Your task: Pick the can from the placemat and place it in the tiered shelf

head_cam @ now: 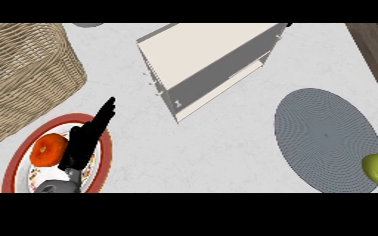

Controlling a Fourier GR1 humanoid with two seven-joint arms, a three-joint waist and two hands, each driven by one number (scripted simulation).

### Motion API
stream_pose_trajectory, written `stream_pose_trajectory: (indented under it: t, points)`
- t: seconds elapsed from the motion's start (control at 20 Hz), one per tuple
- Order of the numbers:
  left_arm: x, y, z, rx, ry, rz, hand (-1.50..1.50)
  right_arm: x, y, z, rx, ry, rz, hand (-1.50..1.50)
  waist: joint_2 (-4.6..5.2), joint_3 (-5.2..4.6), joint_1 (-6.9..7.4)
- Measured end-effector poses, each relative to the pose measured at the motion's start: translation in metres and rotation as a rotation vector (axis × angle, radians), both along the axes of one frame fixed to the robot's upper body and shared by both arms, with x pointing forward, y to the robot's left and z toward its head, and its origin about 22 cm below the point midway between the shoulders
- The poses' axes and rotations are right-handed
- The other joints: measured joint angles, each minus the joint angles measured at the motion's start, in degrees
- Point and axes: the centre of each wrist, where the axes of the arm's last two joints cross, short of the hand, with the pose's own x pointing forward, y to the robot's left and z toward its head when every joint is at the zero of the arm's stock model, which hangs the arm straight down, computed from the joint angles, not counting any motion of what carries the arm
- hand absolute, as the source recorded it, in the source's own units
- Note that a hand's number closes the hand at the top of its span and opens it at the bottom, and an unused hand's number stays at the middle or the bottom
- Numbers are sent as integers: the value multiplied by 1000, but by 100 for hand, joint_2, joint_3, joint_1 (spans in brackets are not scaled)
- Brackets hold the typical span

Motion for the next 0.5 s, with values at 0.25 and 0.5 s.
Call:
stream_pose_trajectory:
  t: [0.25, 0.5]
  points:
    - [-2, -4, -3, -5, 2, -4, 0, -25, -64, -8, -27, -20, 6, -150, -6, 2, -8]
    - [5, -11, 4, 3, -5, -13, 0, -47, -107, -18, -75, -38, 36, -150, 23, 9, 56]
